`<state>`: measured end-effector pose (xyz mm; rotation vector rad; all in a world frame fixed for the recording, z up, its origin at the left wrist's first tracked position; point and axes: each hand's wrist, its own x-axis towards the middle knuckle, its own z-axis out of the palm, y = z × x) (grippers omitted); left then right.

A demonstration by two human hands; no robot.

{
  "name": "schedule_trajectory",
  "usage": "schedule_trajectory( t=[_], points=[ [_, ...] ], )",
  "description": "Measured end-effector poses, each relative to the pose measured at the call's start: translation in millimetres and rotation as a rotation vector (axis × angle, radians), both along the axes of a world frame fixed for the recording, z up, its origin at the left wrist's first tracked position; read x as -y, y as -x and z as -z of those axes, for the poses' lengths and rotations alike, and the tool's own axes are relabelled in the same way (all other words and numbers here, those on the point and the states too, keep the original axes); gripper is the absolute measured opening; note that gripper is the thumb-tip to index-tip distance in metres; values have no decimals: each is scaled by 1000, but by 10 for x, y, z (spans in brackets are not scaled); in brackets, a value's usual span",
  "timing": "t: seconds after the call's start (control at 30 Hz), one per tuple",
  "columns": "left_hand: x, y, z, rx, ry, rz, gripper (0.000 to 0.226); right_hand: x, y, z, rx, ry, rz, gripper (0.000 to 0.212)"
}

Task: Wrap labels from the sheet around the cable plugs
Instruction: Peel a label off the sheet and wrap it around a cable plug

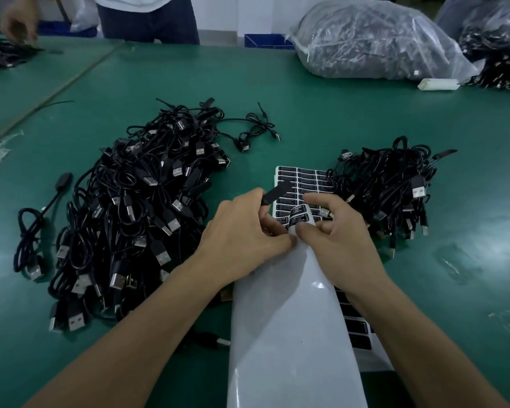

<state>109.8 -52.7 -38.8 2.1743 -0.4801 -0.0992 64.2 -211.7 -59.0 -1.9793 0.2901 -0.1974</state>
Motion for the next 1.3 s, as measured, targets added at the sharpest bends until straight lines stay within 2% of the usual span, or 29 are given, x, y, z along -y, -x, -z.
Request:
schedule_trajectory(
  t=[0.37,1.3],
  points=[
    [12,-15,28,20,-4,-26,43,-28,7,-18,31,-58,27,38],
    [7,-47,66,7,-20,-24,34,-66,31,-61,49,-27,20,37]
  ],
)
